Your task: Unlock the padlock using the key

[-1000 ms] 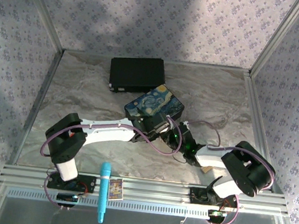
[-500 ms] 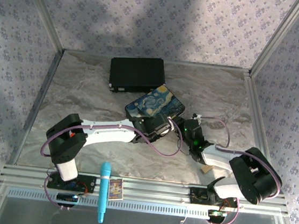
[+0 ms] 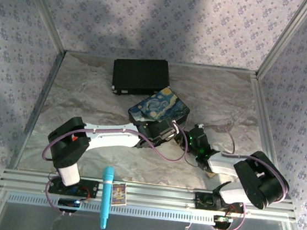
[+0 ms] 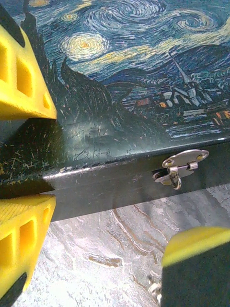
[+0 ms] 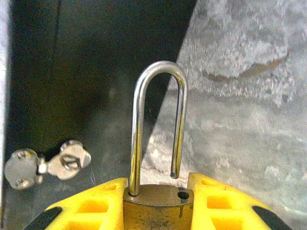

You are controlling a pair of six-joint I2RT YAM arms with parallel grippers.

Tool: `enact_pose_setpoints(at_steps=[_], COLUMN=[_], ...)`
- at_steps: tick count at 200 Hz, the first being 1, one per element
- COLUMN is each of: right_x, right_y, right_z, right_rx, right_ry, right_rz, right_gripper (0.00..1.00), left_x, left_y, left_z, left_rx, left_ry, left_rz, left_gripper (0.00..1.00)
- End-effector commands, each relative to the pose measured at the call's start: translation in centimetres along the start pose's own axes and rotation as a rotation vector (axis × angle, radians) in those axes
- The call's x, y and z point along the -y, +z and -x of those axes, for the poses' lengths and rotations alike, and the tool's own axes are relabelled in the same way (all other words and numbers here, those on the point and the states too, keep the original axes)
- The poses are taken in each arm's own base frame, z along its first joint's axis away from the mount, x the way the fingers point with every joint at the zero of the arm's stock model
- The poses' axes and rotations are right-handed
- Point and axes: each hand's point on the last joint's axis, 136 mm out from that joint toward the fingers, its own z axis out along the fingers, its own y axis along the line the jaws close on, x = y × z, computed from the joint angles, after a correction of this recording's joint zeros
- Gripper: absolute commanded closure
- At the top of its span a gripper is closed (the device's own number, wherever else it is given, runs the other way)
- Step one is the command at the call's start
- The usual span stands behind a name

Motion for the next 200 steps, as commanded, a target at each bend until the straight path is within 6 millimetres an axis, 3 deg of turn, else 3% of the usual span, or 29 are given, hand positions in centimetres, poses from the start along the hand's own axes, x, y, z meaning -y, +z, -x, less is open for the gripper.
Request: enact_pose_setpoints(at_steps=[1, 65, 123, 139, 161, 178, 200], right_x=[1.7, 7.5, 8.5, 8.0, 2.9, -0.5, -2.2], right_y=[-0.7, -1.4, -2.8, -2.9, -1.9, -2.2, -2.8], right_z=[-1.3, -4.5, -4.1, -4.0, -4.7, -5.3, -5.7], right_rx=[-0.092, -0.377, -0.494, -0.496, -0.487, -0.508, -0.552], right_ry=[-0.047, -0.054, -0.224, -0.248, -0.228, -0.202, -0.174], right_rz=[-0.066, -0.269, -0.481, -0.476, -0.212, -0.046, 0.043], right_gripper=[0.94, 0.93, 0.9, 0.9, 0.91, 0.92, 0.92], left_x=[5.3, 4.6, 3.6, 3.2, 2.8, 2.4, 2.1], left_y=[0.8, 0.8, 0.5, 0.5, 0.6, 0.5, 0.6], left_z=[-12.6, -12.1, -11.9, -11.7, -11.1, -11.0, -10.3], left_rx=[-0.436, -0.43, -0.412, -0.4, -0.373, -0.364, -0.333], left_ry=[0.18, 0.165, 0.16, 0.154, 0.131, 0.115, 0.093], left_rz=[-0.201, -0.163, -0.116, -0.094, -0.073, -0.061, -0.046], left_gripper=[0.6, 0.59, 0.58, 0.58, 0.57, 0.57, 0.57])
